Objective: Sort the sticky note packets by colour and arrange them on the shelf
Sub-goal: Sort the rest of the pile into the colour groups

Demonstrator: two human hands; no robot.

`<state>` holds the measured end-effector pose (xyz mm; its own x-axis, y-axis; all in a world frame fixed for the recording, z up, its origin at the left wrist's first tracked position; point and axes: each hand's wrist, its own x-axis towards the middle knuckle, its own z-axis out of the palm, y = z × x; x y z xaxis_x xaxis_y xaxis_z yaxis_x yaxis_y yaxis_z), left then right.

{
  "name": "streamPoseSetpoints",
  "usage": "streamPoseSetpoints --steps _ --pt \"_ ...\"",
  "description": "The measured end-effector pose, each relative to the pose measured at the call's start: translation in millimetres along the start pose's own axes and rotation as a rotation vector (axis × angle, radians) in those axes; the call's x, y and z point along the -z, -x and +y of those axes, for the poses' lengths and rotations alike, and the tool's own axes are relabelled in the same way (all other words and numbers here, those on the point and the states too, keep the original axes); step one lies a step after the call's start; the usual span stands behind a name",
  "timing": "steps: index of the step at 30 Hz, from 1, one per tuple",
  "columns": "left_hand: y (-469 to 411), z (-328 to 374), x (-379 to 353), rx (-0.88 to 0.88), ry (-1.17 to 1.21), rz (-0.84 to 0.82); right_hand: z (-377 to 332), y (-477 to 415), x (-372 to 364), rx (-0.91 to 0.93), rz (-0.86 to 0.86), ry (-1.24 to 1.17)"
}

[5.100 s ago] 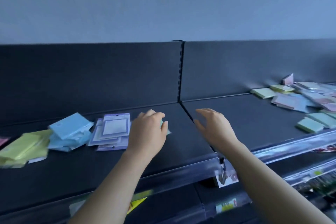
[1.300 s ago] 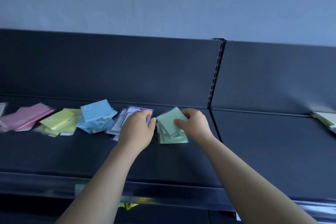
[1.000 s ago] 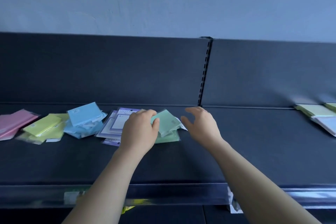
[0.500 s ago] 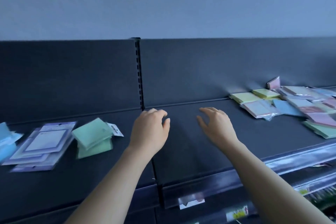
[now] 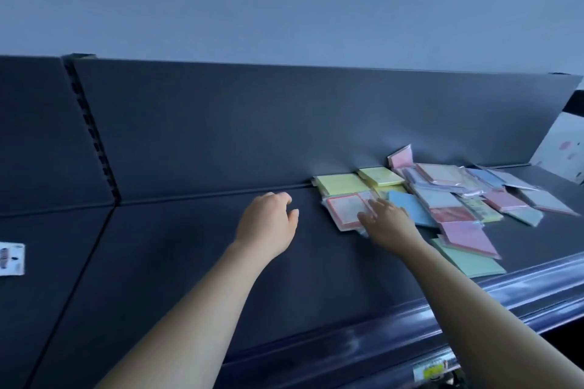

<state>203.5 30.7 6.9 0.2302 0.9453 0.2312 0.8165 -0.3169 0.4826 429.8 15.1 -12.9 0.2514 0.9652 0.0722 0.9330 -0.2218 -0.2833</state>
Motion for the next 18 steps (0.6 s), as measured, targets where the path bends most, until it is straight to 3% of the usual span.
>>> streamPoseSetpoints --steps 6,9,13,18 --pt "-28 31 -35 0.087 0.027 -0.142 9 4 -4 0.275 -0.034 -0.088" --pt "-33 34 -45 0.119 -0.106 -0.243 12 5 -3 0.367 -0.053 -0.213" --pt "-35 22 -45 0.216 -0.037 -0.272 27 -8 0 0.223 0.023 -0.334" --pt "-35 12 -36 0.285 0.001 -0.301 24 -21 -1 0.103 -0.089 -0.271"
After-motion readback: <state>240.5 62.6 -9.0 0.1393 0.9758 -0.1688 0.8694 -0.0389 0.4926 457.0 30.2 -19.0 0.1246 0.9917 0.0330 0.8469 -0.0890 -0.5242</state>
